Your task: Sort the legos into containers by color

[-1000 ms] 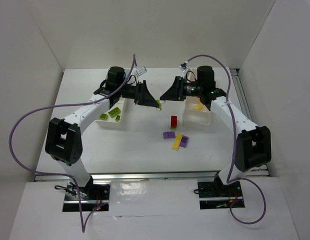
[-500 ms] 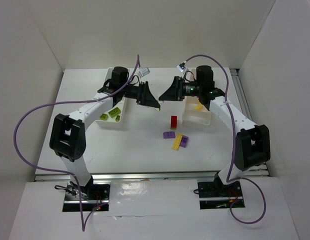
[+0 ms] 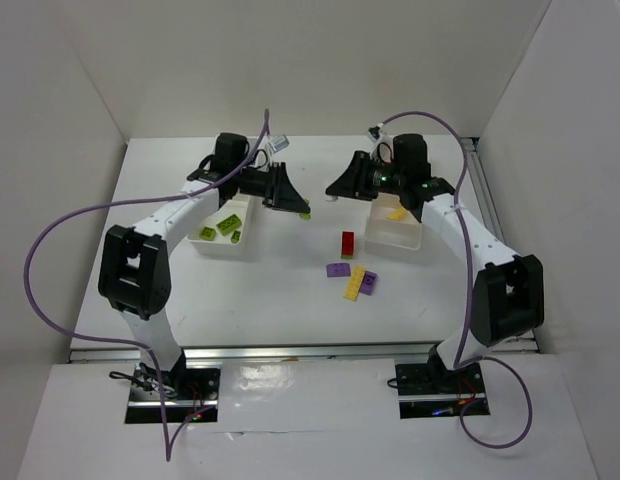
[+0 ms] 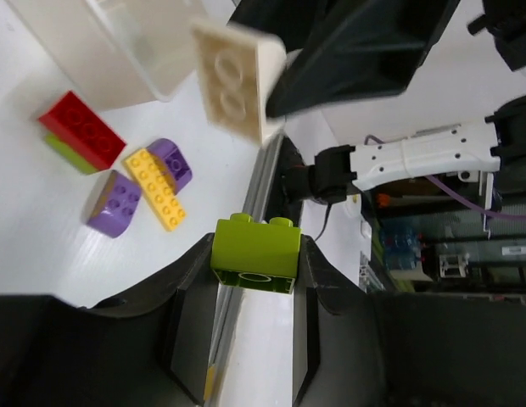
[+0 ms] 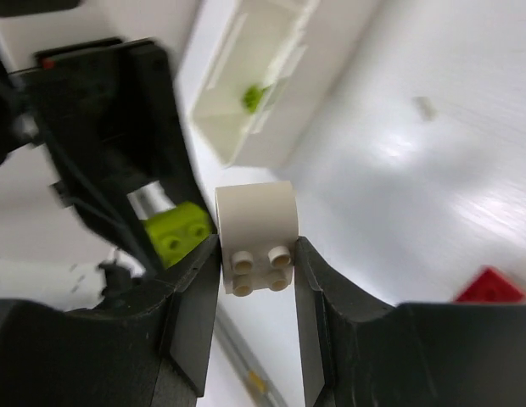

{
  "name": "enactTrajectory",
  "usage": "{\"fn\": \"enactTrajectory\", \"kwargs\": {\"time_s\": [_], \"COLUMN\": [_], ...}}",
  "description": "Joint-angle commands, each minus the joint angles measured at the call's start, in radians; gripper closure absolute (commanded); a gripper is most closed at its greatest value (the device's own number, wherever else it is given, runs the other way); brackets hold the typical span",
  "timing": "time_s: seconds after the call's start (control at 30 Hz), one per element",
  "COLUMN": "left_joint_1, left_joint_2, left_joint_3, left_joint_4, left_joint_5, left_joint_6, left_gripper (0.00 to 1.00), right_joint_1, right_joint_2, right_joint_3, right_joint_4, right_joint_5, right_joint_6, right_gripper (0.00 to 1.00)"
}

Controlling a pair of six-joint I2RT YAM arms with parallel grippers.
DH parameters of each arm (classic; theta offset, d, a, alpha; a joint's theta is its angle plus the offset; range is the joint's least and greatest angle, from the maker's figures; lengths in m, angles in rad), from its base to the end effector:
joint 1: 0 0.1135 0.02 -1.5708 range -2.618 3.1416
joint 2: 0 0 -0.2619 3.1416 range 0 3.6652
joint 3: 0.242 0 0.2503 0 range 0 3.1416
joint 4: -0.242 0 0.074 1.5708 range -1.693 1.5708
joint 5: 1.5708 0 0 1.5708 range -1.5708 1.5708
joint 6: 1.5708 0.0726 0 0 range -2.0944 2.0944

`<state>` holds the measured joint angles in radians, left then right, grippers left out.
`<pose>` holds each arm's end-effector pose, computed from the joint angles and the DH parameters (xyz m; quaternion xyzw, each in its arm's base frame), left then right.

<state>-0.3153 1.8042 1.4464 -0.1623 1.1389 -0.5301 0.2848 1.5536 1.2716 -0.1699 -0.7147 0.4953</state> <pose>0.3786 -0.1929 0.2875 0.1907 0.7534 -0.5987 0.1938 0.3528 0.1529 0.3091 -0.1012 0.8091 0.4632 0.3471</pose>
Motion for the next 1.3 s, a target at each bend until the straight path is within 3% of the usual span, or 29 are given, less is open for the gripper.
{"fn": "enactTrajectory", "kwargs": {"time_s": [0.0, 0.1, 0.23, 0.3, 0.4, 0.63, 0.67, 0.7, 0.73, 0.77, 0.87, 0.93, 0.97, 1.0, 1.07, 1.13, 1.23, 1.27], "left_joint_1": [0.053, 0.116, 0.214, 0.264, 0.298, 0.298, 0.298, 0.298, 0.298, 0.298, 0.298, 0.288, 0.272, 0.262, 0.213, 0.154, 0.082, 0.065], "left_joint_2": [-0.003, -0.012, -0.032, -0.054, -0.091, -0.091, -0.082, -0.082, -0.082, -0.082, -0.091, -0.101, -0.114, -0.124, -0.124, -0.124, -0.115, -0.105], "left_joint_3": [0.045, 0.064, 0.106, 0.097, 0.03, -0.02, -0.02, -0.02, -0.02, -0.02, -0.009, 0.012, 0.025, 0.052, 0.098, 0.176, 0.254, 0.268], "left_joint_4": [-0.104, -0.273, -0.492, -0.561, -0.588, -0.6, -0.6, -0.589, -0.589, -0.589, -0.58, -0.58, -0.58, -0.591, -0.623, -0.651, -0.671, -0.68], "left_joint_5": [0.0, -0.117, -0.473, -0.546, -0.754, -0.944, -0.944, -0.944, -0.953, -0.962, -0.962, -0.972, -0.972, -0.972, -0.972, -0.984, -0.995, -0.98], "left_joint_6": [0.099, 0.169, 0.211, 0.235, 0.234, 0.139, 0.139, 0.139, 0.139, 0.139, 0.139, 0.139, 0.139, 0.159, 0.168, 0.179, 0.19, 0.19], "left_gripper": [1.0, 1.0, 1.0, 1.0, 1.0, 1.0, 0.95, 0.84, 0.71, 0.42, 0.08, 0.04, 0.02, 0.02, 0.01, 0.0, 0.0, 0.0], "right_joint_1": [-0.01, -0.01, -0.019, -0.03, -0.039, -0.039, -0.039, -0.039, -0.039, -0.039, -0.039, -0.039, -0.039, -0.039, -0.039, -0.039, -0.039, -0.039], "right_joint_2": [-0.09, -0.11, -0.11, -0.11, -0.11, -0.121, -0.121, -0.121, -0.121, -0.13, -0.139, -0.139, -0.139, -0.129, -0.128, -0.128, -0.162, -0.174], "right_joint_3": [0.009, 0.009, 0.032, 0.008, -0.014, -0.113, -0.126, -0.144, -0.156, -0.17, -0.216, -0.227, -0.227, -0.227, -0.227, -0.218, -0.207, -0.207], "right_joint_4": [-0.077, -0.161, -0.292, -0.301, -0.316, -0.303, -0.316, -0.316, -0.316, -0.316, -0.304, -0.304, -0.304, -0.304, -0.315, -0.315, -0.324, -0.324], "right_joint_5": [0.266, 0.45, 0.7, 0.759, 0.808, 0.902, 0.917, 0.926, 0.926, 0.935, 0.945, 0.945, 0.945, 0.945, 0.954, 0.963, 0.963, 0.963], "right_joint_6": [-0.026, -0.04, -0.04, -0.04, -0.02, 0.015, 0.015, 0.015, 0.025, 0.025, 0.035, 0.035, 0.035, 0.046, 0.046, 0.046, 0.02, 0.011], "right_gripper": [0.89, 0.89, 0.89, 0.89, 0.89, 0.88, 0.88, 0.88, 0.88, 0.88, 0.82, 0.72, 0.61, 0.42, 0.24, 0.17, 0.18, 0.22]}}
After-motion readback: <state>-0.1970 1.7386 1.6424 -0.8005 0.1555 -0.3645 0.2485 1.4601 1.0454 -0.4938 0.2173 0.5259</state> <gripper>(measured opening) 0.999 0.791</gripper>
